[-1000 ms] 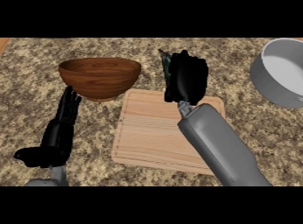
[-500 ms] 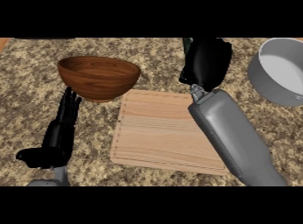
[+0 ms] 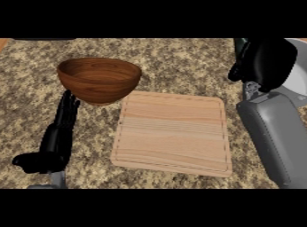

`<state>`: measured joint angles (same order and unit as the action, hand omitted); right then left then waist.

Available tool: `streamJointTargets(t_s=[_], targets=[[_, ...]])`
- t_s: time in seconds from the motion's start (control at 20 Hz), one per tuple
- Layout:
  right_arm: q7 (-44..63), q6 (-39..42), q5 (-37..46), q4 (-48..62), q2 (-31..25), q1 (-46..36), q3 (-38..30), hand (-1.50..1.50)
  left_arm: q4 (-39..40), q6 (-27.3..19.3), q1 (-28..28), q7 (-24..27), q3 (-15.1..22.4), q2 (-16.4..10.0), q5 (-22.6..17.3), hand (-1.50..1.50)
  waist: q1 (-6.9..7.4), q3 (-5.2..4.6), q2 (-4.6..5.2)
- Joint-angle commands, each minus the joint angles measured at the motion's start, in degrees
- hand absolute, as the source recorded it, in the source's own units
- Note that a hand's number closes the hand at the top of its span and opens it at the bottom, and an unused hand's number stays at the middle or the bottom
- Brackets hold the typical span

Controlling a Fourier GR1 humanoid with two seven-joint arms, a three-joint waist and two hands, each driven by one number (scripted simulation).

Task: Pick the eggplant from the cutting board and place it in the pot

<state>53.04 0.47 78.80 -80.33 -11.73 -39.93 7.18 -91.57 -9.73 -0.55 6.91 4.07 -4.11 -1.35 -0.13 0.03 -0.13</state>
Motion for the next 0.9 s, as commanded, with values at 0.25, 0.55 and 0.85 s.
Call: streamJointTargets(t_s=[0.25,0.55,0.85], targets=[[-9.19,-0.45,-5.58,-0.92,-9.39,6.72,-9.89,1.50,0.71,1.53,0.23,0.01,-0.91,-0.46,-0.30,0.00,0.02,-0.03,0.11],[-19.95,-5.82,-14.35,9.77,-12.10,8.28,-17.06,1.50,6.48,0.23,0.85,5.38,-0.13,2.56,1.08,0.00,0.09,-0.03,0.29],[-25.34,-8.32,-16.99,21.67,-13.20,9.07,-20.51,1.50,3.11,2.47,1.51,2.55,-2.03,-0.12,-0.48,0.00,0.56,-0.02,0.29]])
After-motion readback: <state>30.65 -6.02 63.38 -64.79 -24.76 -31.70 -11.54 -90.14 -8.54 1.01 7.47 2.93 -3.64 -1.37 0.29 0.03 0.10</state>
